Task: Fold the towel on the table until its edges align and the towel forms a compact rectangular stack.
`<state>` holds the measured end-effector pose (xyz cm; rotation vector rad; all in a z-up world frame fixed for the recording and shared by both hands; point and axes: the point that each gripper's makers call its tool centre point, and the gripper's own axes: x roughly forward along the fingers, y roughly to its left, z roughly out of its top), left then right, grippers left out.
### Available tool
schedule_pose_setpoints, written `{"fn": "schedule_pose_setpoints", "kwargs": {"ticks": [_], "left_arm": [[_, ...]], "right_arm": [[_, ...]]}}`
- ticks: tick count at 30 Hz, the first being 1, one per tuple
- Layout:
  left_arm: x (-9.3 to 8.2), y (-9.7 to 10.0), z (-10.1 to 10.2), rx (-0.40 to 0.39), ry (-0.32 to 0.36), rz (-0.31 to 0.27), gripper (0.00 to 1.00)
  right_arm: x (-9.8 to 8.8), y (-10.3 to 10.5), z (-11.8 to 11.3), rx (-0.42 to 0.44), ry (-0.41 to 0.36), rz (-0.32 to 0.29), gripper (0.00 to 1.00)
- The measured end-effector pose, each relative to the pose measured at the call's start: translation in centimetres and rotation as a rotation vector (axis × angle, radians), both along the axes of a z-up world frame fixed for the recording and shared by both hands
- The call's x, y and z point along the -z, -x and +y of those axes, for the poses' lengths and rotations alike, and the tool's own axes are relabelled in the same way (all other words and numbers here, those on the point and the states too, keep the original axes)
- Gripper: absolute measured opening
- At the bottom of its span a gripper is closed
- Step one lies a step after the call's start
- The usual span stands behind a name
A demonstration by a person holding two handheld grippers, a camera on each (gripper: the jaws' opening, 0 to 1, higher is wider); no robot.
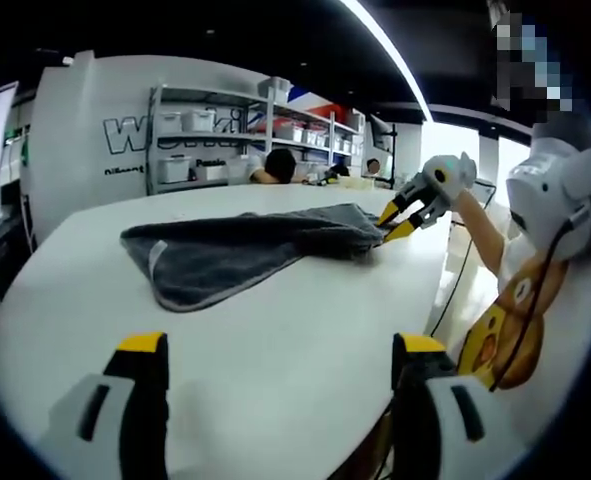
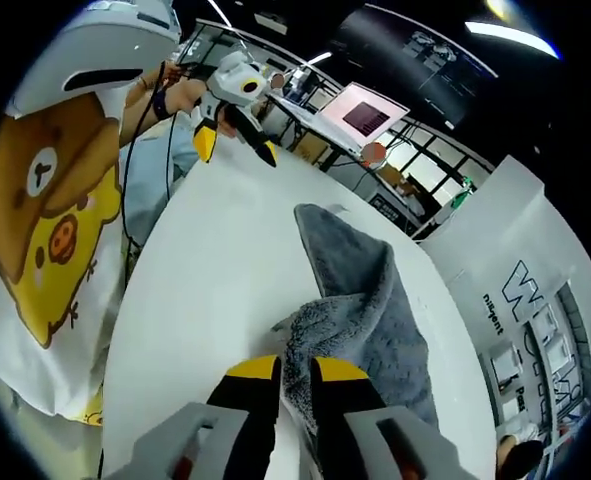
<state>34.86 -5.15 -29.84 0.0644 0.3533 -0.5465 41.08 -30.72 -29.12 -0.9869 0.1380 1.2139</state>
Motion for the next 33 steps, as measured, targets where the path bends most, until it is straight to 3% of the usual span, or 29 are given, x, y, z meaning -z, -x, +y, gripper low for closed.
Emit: {"fn": "schedule_pose_setpoints", "kwargs": {"ticks": [12,19,27,33], "left_arm": [[0.1,-0.1,0.0,-0.002,0.003,0.001,0.97],[0.3,-0.4,0.0,0.001,0.005,0.004,0.97],[0.3,-0.5,-0.2,0.009,0.004,0.005,0.97],[0.2,-0.4,-0.2,0.004,0.008,0.005,0.97]], "right_arm": [[-0.4,0.3,-1.3,0.055,-0.042,0.004,0.18],[-1.0,0.2,-2.5,0.145,-0.160,0.054,0.26],[-0.9,-0.1,-3.7,0.208,-0.238,0.117,0.46],[-1.4,-0.3,-4.5,0.268,-0.305,0.151,0.54]]}}
